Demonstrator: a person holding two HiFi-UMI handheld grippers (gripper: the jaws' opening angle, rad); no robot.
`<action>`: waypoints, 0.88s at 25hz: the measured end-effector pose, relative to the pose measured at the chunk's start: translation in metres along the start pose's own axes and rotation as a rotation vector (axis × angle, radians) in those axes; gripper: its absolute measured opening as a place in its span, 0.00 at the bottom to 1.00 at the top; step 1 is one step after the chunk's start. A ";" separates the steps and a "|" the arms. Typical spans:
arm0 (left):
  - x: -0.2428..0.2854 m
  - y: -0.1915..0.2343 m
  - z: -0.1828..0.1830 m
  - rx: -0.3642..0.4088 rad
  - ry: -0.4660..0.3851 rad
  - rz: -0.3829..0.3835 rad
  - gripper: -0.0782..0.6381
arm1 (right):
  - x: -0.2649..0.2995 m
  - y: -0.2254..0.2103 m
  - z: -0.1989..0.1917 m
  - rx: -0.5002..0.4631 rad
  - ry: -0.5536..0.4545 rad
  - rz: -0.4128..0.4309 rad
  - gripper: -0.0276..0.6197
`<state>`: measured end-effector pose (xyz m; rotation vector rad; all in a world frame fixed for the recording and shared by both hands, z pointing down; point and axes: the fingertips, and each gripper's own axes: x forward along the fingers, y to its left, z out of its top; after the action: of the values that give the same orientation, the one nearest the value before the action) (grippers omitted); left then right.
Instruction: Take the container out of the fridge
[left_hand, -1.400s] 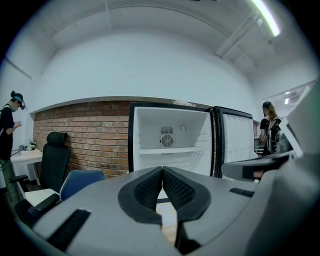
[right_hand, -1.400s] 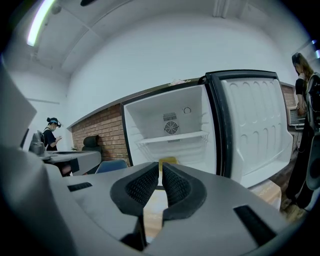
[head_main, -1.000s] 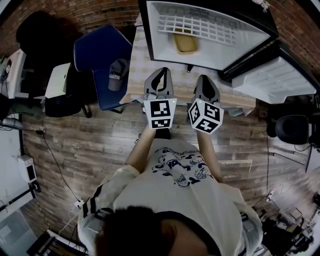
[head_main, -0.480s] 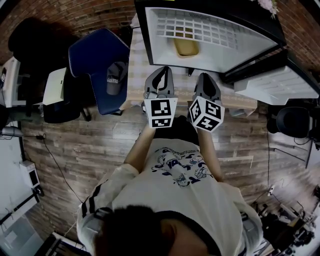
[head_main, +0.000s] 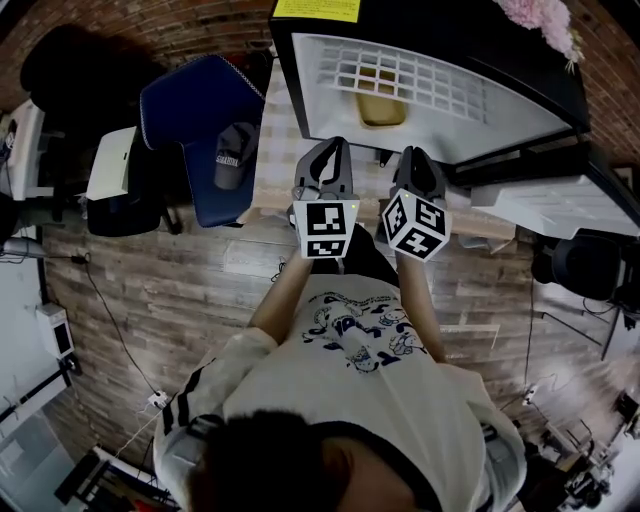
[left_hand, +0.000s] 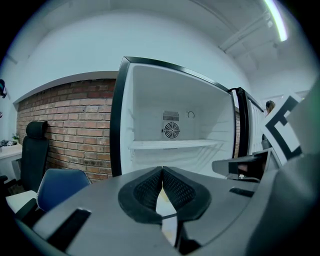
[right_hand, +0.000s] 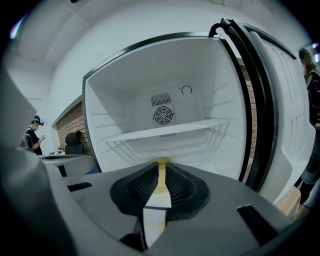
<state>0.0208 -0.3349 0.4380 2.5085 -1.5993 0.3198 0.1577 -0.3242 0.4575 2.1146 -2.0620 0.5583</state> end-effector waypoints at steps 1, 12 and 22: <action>0.005 0.001 0.000 -0.002 0.004 0.004 0.13 | 0.006 -0.001 0.002 0.001 0.001 0.003 0.11; 0.052 0.005 -0.012 -0.016 0.055 0.034 0.13 | 0.063 -0.016 -0.005 0.020 0.080 0.038 0.11; 0.083 0.008 -0.027 -0.042 0.102 0.049 0.13 | 0.105 -0.034 -0.027 0.001 0.164 0.022 0.11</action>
<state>0.0455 -0.4047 0.4855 2.3851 -1.6129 0.4091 0.1860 -0.4117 0.5246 1.9760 -1.9977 0.7108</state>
